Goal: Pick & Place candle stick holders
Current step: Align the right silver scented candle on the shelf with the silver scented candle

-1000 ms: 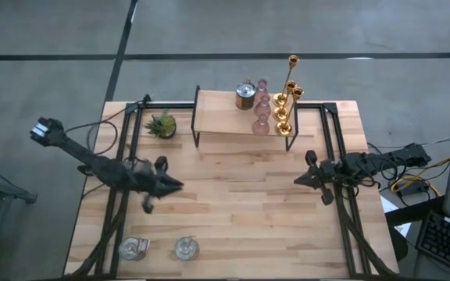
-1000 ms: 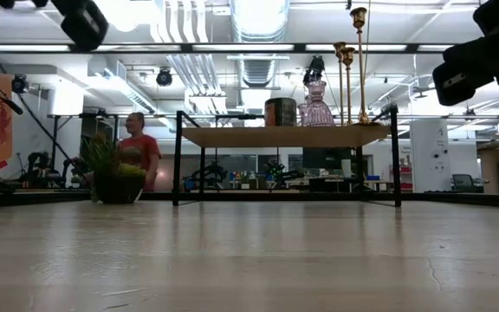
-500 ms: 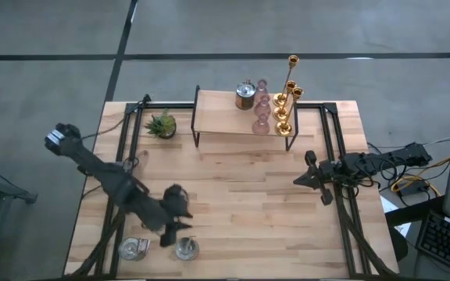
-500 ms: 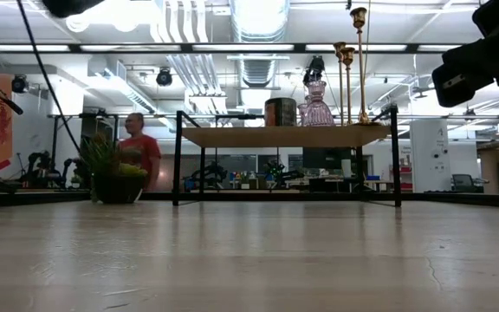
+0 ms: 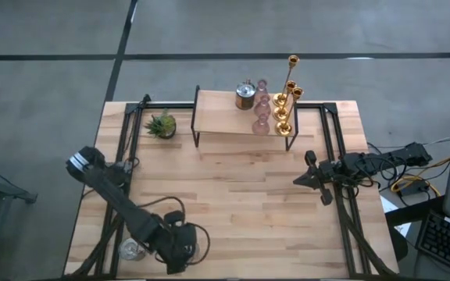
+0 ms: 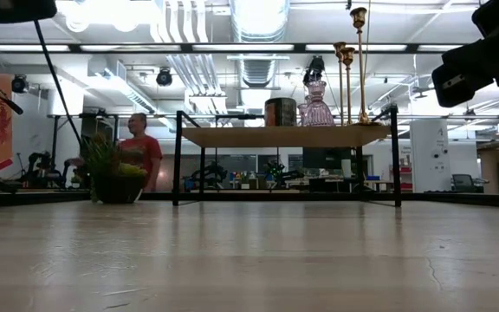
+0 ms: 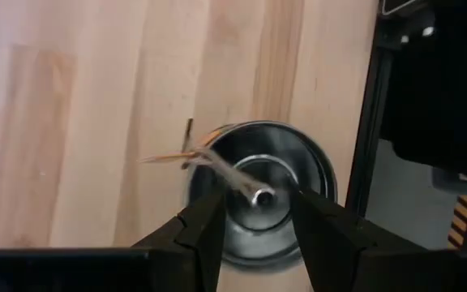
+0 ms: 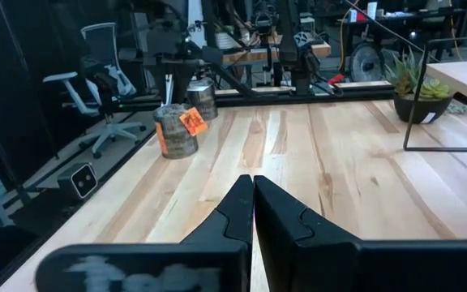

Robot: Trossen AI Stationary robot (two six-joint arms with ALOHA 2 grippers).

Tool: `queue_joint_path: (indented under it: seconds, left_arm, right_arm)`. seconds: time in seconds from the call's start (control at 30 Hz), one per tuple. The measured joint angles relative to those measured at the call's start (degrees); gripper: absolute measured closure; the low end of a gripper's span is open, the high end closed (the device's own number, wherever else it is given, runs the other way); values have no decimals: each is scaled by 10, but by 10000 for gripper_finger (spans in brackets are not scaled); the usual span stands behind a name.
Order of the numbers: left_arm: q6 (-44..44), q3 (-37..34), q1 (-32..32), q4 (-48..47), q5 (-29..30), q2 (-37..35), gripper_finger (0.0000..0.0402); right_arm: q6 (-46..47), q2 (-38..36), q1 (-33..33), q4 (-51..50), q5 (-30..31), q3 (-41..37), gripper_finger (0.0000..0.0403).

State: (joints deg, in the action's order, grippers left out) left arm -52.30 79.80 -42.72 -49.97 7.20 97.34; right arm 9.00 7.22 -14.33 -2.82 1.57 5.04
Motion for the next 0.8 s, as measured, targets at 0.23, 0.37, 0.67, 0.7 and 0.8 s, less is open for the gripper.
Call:
queue_joint_path:
  seconds: [0.23,0.37,0.67,0.7,0.8]
  left_arm:
    - [-34,7,0,3,-27,29,260]
    - [-38,6,0,3,-32,37,260]
    - [-29,9,2,6,-14,57,264]
    - [-29,9,2,5,-10,58,264]
    - [-22,8,2,7,17,59,265]
  right_arm:
    - [0,0,0,0,0,0,394]
    - [0,0,0,0,0,0,394]
    - [0,0,0,0,0,0,394]
    - [0,0,0,0,0,0,394]
    - [0,0,0,1,0,0,394]
